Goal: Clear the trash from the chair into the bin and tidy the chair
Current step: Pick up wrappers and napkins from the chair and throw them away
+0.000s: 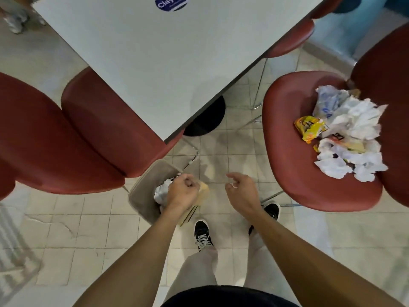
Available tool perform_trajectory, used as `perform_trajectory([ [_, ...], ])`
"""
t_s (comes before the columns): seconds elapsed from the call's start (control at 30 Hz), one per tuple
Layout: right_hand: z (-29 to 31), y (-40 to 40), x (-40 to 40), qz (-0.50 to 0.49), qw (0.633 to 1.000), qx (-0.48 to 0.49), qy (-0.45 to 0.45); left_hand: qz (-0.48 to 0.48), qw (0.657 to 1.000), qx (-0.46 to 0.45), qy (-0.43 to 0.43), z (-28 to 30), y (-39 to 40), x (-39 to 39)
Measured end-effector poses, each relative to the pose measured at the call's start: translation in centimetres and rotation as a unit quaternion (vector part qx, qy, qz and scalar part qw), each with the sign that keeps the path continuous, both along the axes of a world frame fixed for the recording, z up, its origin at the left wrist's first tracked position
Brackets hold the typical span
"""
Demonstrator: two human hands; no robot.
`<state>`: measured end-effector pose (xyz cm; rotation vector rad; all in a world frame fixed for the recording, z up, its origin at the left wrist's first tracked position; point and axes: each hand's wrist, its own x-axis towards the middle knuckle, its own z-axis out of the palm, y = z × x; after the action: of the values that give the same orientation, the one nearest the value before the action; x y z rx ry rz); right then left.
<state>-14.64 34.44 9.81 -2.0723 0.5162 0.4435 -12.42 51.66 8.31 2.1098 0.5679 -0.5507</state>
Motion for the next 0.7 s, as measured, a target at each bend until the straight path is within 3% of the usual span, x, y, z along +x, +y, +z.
perform_trajectory([
  [0.43,-2.8,-23.0,0.3,-0.177,0.981,-0.055,0.064,-0.221,0.975,-0.005,0.017,-1.9,-23.2,6.6],
  [0.7,-8.0,-36.5,-0.2,-0.268,0.955,-0.066,0.112,-0.373,0.928,0.014,0.020,-5.7,-38.8,8.7],
])
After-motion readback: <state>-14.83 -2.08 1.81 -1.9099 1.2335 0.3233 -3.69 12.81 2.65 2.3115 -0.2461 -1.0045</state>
